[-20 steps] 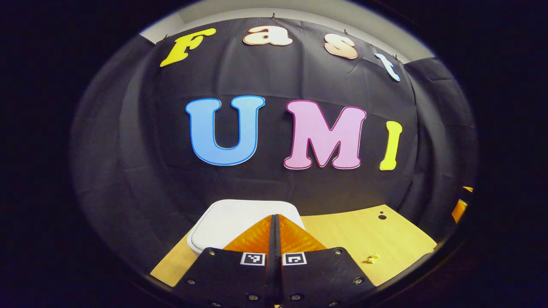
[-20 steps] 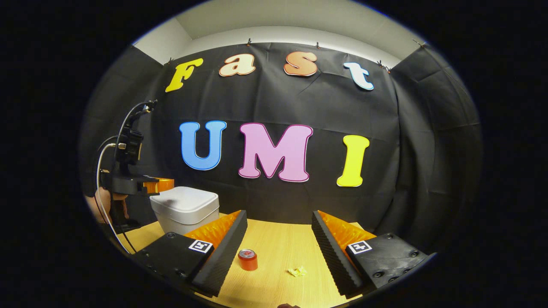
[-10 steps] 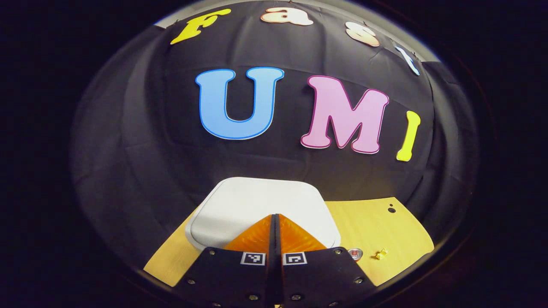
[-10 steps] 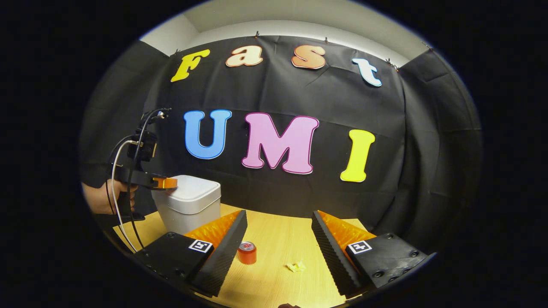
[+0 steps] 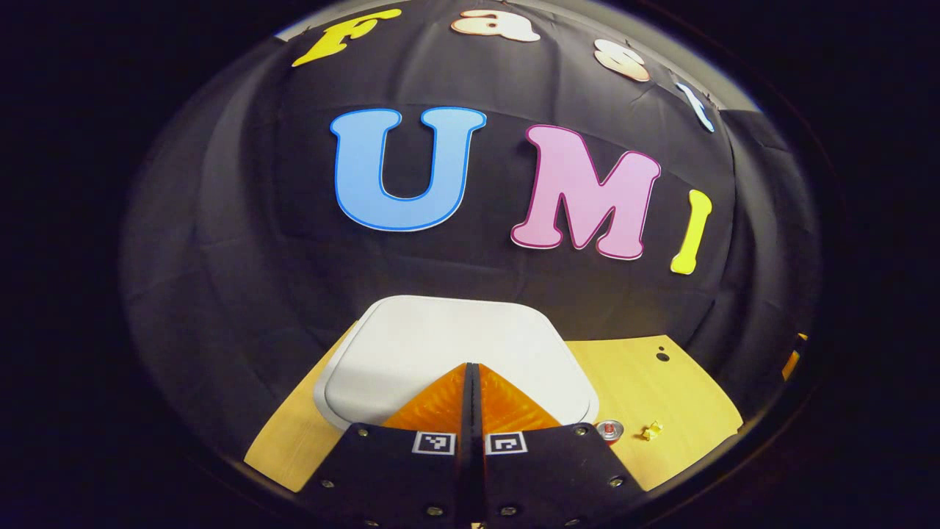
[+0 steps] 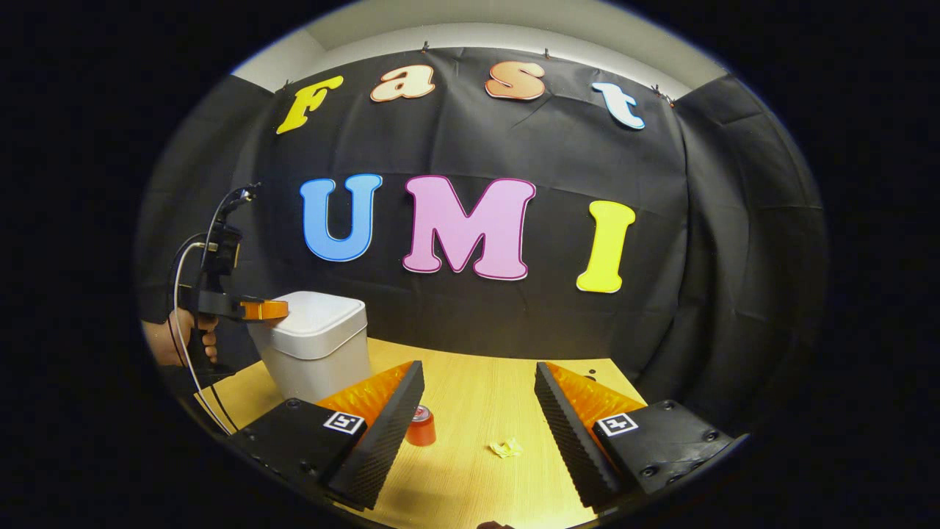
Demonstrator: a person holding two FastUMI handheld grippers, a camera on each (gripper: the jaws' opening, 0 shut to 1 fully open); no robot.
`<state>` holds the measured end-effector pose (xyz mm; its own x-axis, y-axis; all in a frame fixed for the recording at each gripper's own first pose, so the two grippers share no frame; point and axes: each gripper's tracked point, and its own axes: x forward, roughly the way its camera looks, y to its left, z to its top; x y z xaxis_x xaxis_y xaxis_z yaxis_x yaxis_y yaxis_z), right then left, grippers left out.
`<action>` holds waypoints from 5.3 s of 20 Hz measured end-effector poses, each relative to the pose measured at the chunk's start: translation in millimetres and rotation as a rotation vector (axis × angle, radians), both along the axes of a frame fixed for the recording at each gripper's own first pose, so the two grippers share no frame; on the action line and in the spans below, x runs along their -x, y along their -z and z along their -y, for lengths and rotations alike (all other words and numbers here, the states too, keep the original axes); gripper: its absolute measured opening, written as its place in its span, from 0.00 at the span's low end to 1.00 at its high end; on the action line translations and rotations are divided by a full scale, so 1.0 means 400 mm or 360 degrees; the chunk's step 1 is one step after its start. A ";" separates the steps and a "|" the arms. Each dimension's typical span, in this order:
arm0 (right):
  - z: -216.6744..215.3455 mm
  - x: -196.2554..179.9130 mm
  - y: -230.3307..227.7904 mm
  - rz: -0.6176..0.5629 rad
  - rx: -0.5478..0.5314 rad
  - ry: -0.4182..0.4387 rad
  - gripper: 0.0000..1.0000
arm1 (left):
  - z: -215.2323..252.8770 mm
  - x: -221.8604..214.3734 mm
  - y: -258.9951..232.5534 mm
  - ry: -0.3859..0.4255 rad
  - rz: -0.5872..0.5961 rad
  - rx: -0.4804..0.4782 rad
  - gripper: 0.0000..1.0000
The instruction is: Press the lid of the desktop garbage bin to open it, pick up the crumpled paper on the desktop and throw it into the bin, then pick up the pop can on the desktop and drop it into the bin, and finally close the garbage bin lid.
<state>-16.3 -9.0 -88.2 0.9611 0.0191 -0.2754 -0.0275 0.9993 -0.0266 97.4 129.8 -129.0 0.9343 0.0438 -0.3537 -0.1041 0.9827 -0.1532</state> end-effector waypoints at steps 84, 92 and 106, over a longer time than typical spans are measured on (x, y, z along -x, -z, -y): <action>0.184 -0.173 0.913 -0.1558 0.0173 -0.0360 0.99 | 0.421 0.267 -0.093 -0.0216 0.0105 -0.0280 0.95; 0.165 -0.187 0.920 -0.1557 0.0062 -0.0387 0.93 | 0.447 0.219 -0.106 -0.0161 0.0144 -0.0301 0.95; 0.158 -0.166 0.859 -0.1550 0.0148 -0.0366 0.40 | 0.390 0.223 -0.080 -0.0122 0.0117 -0.0224 0.95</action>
